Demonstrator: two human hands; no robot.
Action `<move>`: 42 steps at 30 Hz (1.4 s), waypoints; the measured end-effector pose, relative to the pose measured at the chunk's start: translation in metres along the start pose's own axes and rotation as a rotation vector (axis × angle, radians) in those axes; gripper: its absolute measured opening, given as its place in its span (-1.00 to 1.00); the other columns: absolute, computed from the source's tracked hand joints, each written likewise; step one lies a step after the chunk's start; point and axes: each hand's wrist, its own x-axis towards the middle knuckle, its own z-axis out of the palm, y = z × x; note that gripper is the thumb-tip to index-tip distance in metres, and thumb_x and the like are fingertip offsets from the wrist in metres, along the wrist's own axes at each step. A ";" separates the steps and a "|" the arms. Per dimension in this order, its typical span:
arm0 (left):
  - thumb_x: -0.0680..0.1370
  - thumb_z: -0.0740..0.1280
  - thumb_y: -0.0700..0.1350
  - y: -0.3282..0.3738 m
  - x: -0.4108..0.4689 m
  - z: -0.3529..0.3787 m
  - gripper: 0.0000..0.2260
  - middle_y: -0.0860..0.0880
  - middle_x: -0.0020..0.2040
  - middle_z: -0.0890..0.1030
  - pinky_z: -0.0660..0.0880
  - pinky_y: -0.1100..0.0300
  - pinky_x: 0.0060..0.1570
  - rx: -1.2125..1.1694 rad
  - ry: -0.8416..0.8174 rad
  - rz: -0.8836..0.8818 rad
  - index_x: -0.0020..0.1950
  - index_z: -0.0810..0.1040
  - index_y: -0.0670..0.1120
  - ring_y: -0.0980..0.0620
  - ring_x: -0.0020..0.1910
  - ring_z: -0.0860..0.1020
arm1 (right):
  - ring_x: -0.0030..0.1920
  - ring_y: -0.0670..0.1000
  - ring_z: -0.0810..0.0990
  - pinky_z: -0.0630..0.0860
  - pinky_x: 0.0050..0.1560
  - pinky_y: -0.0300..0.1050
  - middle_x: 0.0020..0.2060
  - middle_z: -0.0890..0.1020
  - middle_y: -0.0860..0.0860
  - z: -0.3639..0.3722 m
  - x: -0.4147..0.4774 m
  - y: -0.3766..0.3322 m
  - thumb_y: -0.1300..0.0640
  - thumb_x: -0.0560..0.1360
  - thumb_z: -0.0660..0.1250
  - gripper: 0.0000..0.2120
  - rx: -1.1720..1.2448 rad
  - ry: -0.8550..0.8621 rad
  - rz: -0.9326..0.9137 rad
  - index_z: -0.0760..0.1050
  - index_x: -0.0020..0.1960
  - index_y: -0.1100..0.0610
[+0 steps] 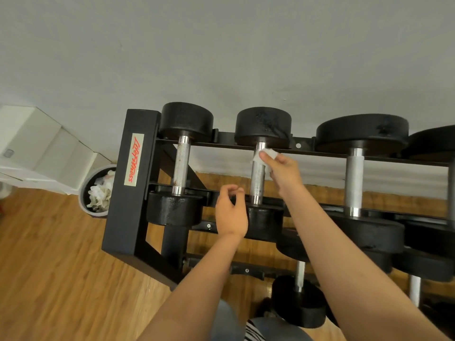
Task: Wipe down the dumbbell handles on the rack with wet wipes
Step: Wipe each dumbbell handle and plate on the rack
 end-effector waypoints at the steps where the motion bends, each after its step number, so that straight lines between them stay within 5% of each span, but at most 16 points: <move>1: 0.63 0.24 0.00 0.000 0.000 0.000 -0.87 0.05 0.07 0.57 0.47 0.19 0.05 -0.002 0.000 0.000 0.13 0.49 0.01 0.08 0.07 0.54 | -0.09 -0.15 0.53 0.42 -0.07 -0.27 -0.13 0.60 -0.13 -0.004 -0.003 0.007 0.09 0.50 0.43 -0.91 -0.013 -0.005 -0.001 0.53 -0.04 -0.02; 8: 0.63 0.24 -0.01 0.000 -0.001 -0.001 -0.87 0.08 0.07 0.57 0.39 0.31 -0.05 0.003 -0.003 0.003 0.14 0.49 0.00 0.10 0.09 0.53 | -0.10 -0.14 0.55 0.43 -0.22 -0.32 -0.03 0.62 -0.04 -0.004 0.001 -0.004 0.07 0.46 0.48 -0.65 -0.102 -0.026 -0.015 0.53 0.20 0.13; 26: 0.63 0.24 -0.03 -0.003 0.000 -0.001 -0.87 0.07 0.04 0.58 0.46 0.24 0.02 -0.017 -0.007 0.015 0.14 0.50 -0.01 0.14 0.04 0.55 | -0.20 -0.19 0.50 0.35 -0.33 -0.35 -0.15 0.57 -0.12 -0.024 -0.028 0.016 0.03 0.44 0.48 -0.79 -0.483 -0.222 0.020 0.51 -0.01 0.04; 29: 0.63 0.24 -0.03 -0.001 0.000 -0.001 -0.87 0.08 0.04 0.59 0.46 0.24 0.03 -0.015 -0.008 0.007 0.14 0.49 -0.01 0.13 0.05 0.56 | -0.12 -0.16 0.54 0.36 -0.31 -0.34 -0.14 0.58 -0.11 -0.020 -0.023 0.013 0.06 0.42 0.51 -0.73 -0.403 -0.175 -0.014 0.55 0.06 0.09; 34: 0.63 0.24 -0.04 -0.002 0.001 -0.001 -0.89 0.10 0.01 0.58 0.42 0.26 -0.01 -0.001 -0.013 0.021 0.12 0.49 -0.01 0.16 0.02 0.55 | -0.04 -0.08 0.55 0.38 -0.23 -0.29 -0.09 0.60 -0.09 -0.029 -0.026 0.025 0.05 0.40 0.52 -0.71 -0.681 -0.269 0.000 0.57 0.07 0.08; 39: 0.63 0.23 0.00 -0.002 0.001 -0.001 -0.90 0.08 0.05 0.61 0.50 0.14 0.10 0.004 -0.031 -0.003 0.12 0.47 0.04 0.09 0.06 0.57 | -0.14 -0.19 0.53 0.36 -0.27 -0.33 -0.19 0.58 -0.14 -0.024 -0.020 0.015 0.13 0.41 0.52 -0.81 -0.378 -0.171 -0.014 0.52 -0.08 0.02; 42: 0.63 0.24 -0.02 -0.001 0.001 -0.001 -0.89 0.06 0.04 0.61 0.47 0.21 0.06 0.002 -0.025 0.009 0.12 0.48 0.02 0.11 0.05 0.57 | -0.15 -0.23 0.49 0.35 -0.26 -0.34 -0.18 0.55 -0.18 -0.024 -0.026 0.029 0.11 0.41 0.52 -0.77 -0.461 -0.183 -0.046 0.49 -0.04 0.00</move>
